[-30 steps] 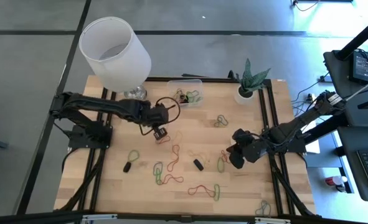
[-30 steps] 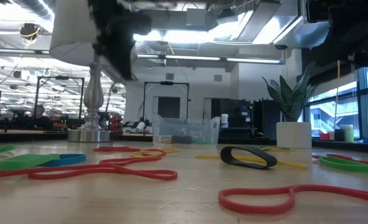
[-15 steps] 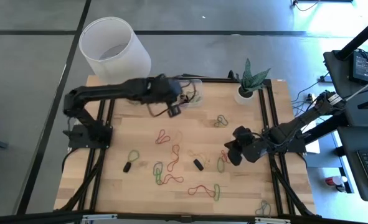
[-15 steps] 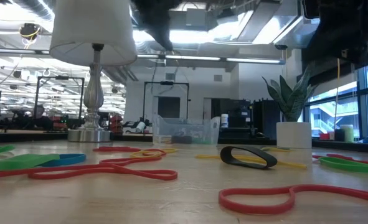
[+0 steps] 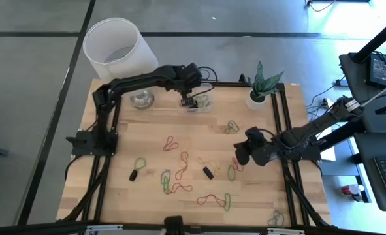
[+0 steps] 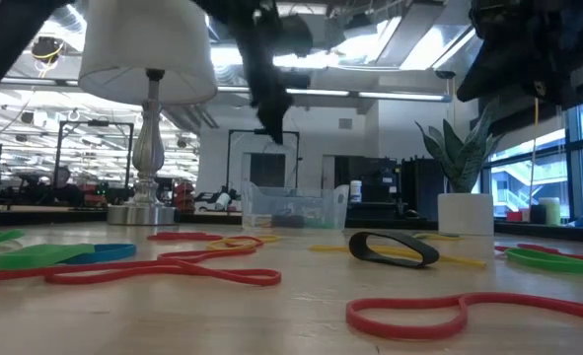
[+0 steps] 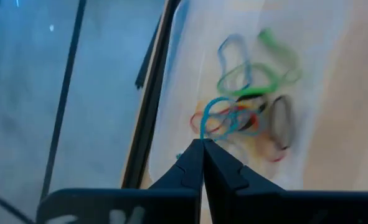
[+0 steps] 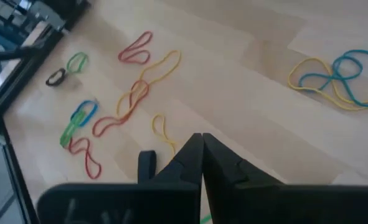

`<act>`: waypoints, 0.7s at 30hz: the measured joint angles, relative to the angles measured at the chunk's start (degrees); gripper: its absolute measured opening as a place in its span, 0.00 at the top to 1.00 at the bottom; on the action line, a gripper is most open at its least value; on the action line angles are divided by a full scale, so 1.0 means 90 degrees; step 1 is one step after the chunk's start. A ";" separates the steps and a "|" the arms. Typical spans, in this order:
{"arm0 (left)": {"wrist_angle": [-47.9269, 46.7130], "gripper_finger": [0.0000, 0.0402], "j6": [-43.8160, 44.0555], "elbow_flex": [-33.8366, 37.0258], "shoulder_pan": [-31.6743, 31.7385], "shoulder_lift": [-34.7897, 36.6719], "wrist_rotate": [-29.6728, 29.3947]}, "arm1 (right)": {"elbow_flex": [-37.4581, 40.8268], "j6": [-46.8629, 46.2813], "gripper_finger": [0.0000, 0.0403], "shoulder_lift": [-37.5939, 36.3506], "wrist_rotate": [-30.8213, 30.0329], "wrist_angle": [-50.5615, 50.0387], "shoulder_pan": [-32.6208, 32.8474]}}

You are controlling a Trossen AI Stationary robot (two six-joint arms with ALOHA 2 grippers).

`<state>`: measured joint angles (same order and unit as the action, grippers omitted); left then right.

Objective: Pick and place rubber bands into bin
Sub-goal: Put the blue rubber band into the transparent bin

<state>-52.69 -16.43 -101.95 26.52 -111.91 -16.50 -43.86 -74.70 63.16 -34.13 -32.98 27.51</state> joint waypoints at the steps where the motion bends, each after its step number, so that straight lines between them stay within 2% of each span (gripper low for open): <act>1: 0.0005 0.99 -0.0063 0.0000 0.0068 -0.0087 -0.0006 | 0.0000 -0.0016 0.97 0.0000 0.0000 0.0001 -0.0043; 7: 0.0020 0.99 -0.0302 0.0000 0.0373 -0.0511 0.0378 | 0.0000 -0.0031 0.97 0.0000 -0.0305 0.0169 -0.0321; 14: -0.0202 0.99 -0.0162 0.0000 0.0404 -0.0844 0.0464 | 0.0000 -0.0031 0.97 0.0000 -0.0413 0.0287 -0.0601; 21: -0.0577 0.93 0.0074 0.0000 0.0327 -0.1099 0.0672 | 0.0000 0.0012 0.97 0.0000 -0.0417 0.0283 -0.0803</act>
<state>-57.88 -15.76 -101.95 29.45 -121.81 -10.46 -43.86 -74.60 63.16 -37.89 -30.44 20.28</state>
